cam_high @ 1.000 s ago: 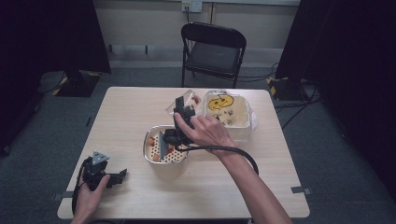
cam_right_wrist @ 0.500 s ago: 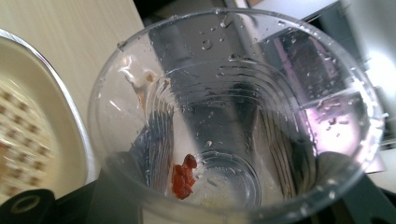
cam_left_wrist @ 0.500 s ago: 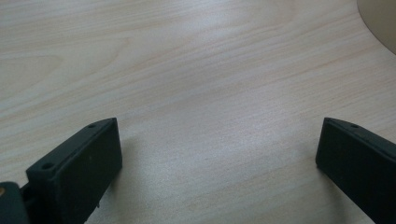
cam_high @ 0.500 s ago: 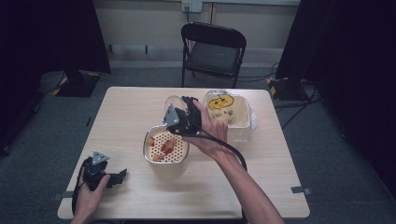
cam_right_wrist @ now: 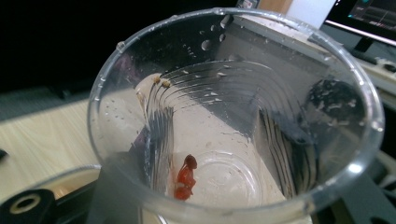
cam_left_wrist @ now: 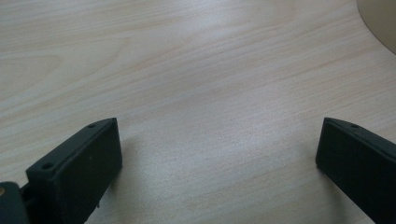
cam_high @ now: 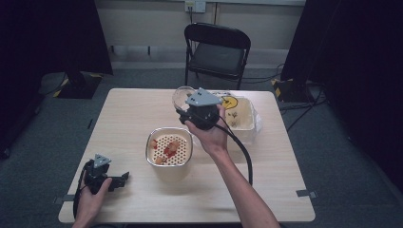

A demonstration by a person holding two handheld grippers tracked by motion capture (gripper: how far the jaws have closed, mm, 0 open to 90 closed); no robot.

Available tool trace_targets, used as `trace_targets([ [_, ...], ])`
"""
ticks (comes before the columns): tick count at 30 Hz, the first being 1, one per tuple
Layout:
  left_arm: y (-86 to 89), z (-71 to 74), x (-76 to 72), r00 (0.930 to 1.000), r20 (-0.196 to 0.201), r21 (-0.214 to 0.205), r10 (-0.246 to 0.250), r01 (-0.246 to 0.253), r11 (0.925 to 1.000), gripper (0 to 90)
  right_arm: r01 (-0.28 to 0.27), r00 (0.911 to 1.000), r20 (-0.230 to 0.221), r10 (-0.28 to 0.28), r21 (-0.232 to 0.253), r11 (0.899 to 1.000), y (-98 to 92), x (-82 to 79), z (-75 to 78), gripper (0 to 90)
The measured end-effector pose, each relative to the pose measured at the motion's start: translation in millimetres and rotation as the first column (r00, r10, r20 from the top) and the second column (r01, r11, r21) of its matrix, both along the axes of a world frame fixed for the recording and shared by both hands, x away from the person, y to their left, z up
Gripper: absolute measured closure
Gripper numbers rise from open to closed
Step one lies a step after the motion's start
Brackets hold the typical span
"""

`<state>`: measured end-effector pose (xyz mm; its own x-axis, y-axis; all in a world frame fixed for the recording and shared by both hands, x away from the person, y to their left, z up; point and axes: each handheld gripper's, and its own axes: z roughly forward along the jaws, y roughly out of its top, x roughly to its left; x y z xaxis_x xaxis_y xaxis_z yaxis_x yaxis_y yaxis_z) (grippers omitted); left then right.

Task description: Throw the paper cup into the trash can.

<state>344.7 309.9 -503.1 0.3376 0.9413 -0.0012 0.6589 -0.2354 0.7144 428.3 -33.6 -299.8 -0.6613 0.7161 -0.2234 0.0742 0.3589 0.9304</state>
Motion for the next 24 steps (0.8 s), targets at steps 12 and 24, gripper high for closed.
trace_targets([
  [12,0.0,0.0,0.0,1.0000,0.000,0.000,0.000,0.000,1.0000,0.0,0.043,0.9979,-0.055,-0.034,0.176,0.983,-42.3,17.2,11.8,47.9],
  [24,0.0,0.0,0.0,1.0000,0.000,0.000,0.000,0.000,1.0000,0.0,0.190,0.9772,-0.130,-0.168,0.174,0.966,-104.1,41.3,15.5,46.6],
])
